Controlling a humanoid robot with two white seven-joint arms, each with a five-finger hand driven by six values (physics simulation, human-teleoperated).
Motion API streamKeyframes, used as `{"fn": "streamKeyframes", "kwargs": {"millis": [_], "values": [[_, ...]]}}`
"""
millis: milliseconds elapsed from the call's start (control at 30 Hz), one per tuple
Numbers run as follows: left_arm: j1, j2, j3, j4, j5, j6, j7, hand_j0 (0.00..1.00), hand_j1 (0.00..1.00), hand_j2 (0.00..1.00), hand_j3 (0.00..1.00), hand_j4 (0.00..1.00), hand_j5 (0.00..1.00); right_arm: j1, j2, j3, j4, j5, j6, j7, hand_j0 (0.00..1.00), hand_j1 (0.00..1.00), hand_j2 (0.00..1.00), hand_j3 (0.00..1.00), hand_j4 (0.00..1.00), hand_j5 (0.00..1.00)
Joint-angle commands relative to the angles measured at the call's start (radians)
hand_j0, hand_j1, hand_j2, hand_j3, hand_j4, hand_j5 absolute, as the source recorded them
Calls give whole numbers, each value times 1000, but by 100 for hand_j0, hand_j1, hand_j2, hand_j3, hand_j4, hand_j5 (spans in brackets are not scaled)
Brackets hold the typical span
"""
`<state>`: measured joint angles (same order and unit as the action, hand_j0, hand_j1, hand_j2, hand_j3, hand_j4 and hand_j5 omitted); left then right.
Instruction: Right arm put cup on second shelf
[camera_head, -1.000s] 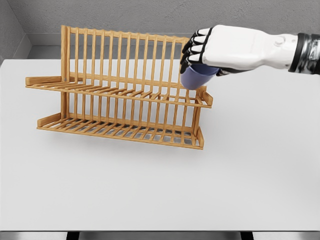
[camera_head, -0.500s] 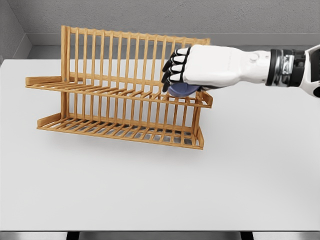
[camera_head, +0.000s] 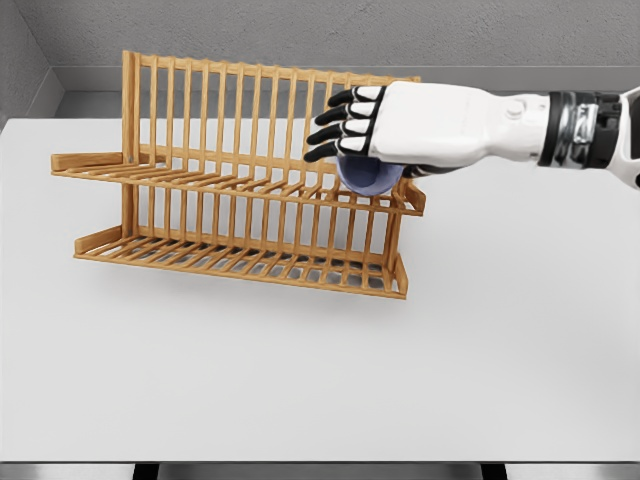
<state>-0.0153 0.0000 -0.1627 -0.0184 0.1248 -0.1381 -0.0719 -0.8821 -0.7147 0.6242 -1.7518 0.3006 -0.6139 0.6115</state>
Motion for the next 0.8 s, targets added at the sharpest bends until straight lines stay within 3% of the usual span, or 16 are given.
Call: {"fn": "streamKeyframes", "kwargs": {"millis": [0, 100, 233, 267, 400, 500, 633, 767], "values": [[0, 0, 0, 0, -1, 0, 0, 100, 100, 100, 100, 100, 100, 0, -2, -32, 0, -5, 3, -1, 100, 100, 100, 100, 100, 100], [0, 0, 0, 0, -1, 0, 0, 100, 100, 100, 100, 100, 100, 0, -20, -44, 0, -8, 3, -1, 100, 100, 100, 100, 100, 100], [0, 0, 0, 0, -1, 0, 0, 100, 100, 100, 100, 100, 100, 14, -75, -167, -1, -14, 3, -1, 100, 100, 100, 100, 100, 100], [0, 0, 0, 0, 1, -1, 0, 100, 100, 100, 100, 100, 100, 40, -101, -211, 0, -14, 3, -1, 100, 100, 100, 100, 100, 100], [0, 0, 0, 0, -1, 0, 0, 100, 100, 100, 100, 100, 100, 256, -167, -501, 28, -17, 3, -1, 100, 100, 100, 100, 100, 100], [0, 0, 0, 0, -1, 0, 0, 100, 100, 100, 100, 100, 100, 363, -154, -561, 81, -14, 3, -1, 100, 100, 100, 100, 100, 100], [0, 0, 0, 0, -1, 0, 0, 100, 100, 100, 100, 100, 100, 537, -92, -587, 63, -8, 3, -1, 100, 100, 100, 100, 100, 100], [0, 0, 0, 0, -1, 0, 0, 100, 100, 100, 100, 100, 100, 569, -69, -587, 61, -8, 3, -1, 100, 100, 100, 100, 100, 100]]}}
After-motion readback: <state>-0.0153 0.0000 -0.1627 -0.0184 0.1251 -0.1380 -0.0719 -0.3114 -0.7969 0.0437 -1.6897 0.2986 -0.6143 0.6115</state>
